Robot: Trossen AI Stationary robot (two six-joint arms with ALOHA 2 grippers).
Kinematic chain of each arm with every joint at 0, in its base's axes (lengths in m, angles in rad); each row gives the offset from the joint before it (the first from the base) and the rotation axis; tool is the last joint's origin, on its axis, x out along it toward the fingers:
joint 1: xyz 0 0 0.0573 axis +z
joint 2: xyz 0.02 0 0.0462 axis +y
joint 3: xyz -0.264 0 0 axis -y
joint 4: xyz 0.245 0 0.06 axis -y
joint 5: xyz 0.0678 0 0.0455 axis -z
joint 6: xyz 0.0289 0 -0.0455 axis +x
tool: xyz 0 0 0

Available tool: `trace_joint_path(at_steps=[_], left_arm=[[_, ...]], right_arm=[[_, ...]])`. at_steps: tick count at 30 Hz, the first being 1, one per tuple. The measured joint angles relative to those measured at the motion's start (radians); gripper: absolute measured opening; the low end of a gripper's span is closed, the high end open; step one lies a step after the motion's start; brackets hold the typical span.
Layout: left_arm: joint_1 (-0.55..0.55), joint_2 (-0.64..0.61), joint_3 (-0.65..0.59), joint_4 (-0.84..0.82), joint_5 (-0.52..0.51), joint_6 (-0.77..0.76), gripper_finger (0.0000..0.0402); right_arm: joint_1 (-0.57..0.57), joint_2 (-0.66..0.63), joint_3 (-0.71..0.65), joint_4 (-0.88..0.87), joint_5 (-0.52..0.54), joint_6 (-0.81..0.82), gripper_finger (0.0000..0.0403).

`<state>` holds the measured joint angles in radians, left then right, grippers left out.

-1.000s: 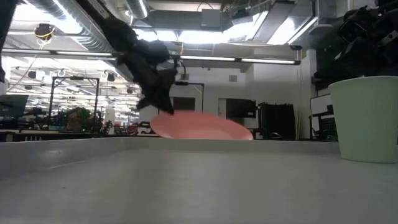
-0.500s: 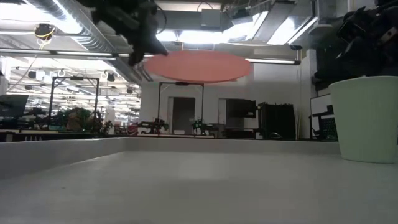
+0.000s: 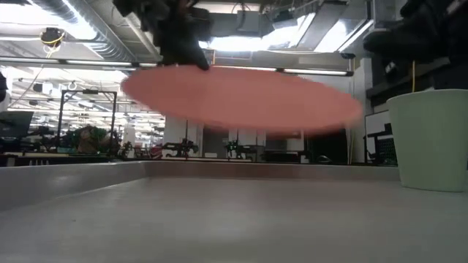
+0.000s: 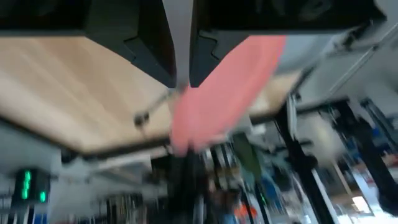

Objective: Pick and place plate/cup/fork/spoon on tray
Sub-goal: Put the pink plate on the gray serving tray

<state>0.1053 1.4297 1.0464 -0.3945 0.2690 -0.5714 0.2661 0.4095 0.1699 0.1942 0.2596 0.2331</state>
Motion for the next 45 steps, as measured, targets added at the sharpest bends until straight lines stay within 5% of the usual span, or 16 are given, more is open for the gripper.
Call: trace_joint_path(at_steps=[4,9,15,45], left_arm=[[-0.062,0.123,0.000,0.111,-0.019,-0.011,0.0000],[-0.082,0.269,0.000,0.314,0.105,-0.071,0.0000],[-0.083,0.346,0.000,0.364,0.134,-0.081,0.0000],[-0.117,0.366,0.001,0.547,0.068,0.027,0.0023]], right_arm=[[0.000,0.000,0.000,0.058,-0.001,-0.034,0.0051],[0.000,0.000,0.000,0.057,-0.004,-0.033,0.0051],[0.000,0.000,0.000,0.057,-0.034,-0.036,0.0051],[0.000,0.000,0.000,0.056,-0.036,-0.033,0.0051]])
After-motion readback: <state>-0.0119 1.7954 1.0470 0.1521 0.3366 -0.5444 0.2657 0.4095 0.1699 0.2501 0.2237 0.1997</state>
